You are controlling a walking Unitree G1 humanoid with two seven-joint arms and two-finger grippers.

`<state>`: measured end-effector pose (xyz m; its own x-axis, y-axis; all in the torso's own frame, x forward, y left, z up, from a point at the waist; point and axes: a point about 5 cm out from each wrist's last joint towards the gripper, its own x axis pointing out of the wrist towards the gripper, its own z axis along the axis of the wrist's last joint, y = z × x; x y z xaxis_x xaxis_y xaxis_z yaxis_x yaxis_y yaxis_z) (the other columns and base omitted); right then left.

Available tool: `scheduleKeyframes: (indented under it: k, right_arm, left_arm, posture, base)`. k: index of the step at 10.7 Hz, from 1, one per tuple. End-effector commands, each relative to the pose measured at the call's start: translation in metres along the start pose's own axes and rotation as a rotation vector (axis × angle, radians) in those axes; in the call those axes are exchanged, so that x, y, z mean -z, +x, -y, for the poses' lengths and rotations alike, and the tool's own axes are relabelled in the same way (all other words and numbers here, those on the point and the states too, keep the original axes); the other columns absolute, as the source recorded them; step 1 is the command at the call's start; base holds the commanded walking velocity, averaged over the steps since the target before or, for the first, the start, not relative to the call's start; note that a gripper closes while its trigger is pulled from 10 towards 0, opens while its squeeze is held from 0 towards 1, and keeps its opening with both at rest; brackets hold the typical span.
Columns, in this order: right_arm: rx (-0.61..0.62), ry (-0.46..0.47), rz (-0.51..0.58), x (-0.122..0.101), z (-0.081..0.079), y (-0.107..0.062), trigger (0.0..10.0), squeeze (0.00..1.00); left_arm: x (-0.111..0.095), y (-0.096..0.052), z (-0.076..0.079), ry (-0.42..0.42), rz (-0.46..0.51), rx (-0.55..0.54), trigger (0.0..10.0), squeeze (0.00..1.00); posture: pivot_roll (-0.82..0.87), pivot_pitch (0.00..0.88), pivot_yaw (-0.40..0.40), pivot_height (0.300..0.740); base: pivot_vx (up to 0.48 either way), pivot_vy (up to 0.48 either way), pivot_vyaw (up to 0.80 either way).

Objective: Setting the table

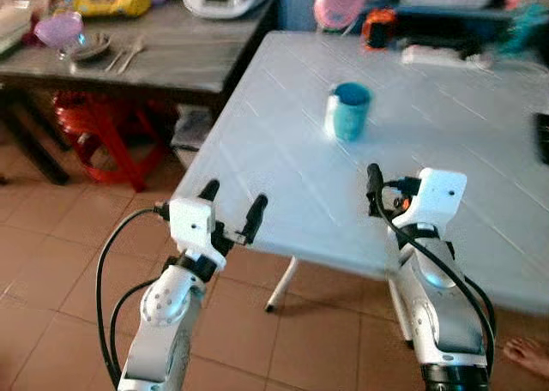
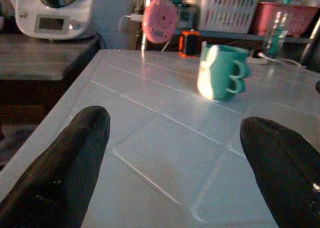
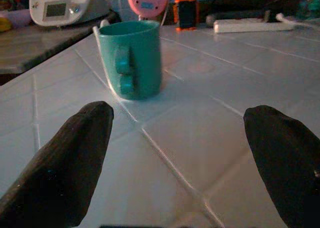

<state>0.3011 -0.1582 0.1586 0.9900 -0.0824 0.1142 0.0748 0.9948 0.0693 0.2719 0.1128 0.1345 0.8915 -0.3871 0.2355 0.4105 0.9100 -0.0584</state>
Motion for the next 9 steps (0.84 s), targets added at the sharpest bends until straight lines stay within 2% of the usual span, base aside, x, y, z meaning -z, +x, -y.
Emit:
scheduleKeyframes:
  k: [1,4,8,9]
  right_arm:
    - [-0.012,0.001,0.012,-0.0018,-0.0052,0.0012,10.0,0.52]
    - [-0.018,0.003,0.014,-0.0017,-0.0072,0.0027,10.0,0.52]
    - [-0.021,0.003,-0.003,0.0026,-0.0087,-0.0007,10.0,0.51]
    - [-0.026,0.001,-0.007,0.004,-0.0098,-0.0017,10.0,0.38]
  left_arm:
    - [-0.0011,-0.0015,-0.0021,0.011,0.001,-0.001,10.0,0.0]
    - [-0.0019,-0.0018,-0.0028,0.012,0.002,0.0,10.0,0.0]
    - [0.0,-0.0053,-0.0056,-0.001,-0.005,-0.012,10.0,0.0]
    - [0.0013,-0.0079,-0.0024,-0.01,-0.006,0.016,10.0,0.0]
  posture:
    - [-0.11,0.153,0.076,0.74]
    - [-0.1,0.161,0.076,0.74]
    - [-0.11,0.169,0.081,0.74]
    - [-0.11,0.172,0.082,0.74]
  base:
    - [0.304,0.0,0.0]
    - [0.309,0.0,0.0]
    - [0.0,0.0,0.0]
    - [0.0,0.0,0.0]
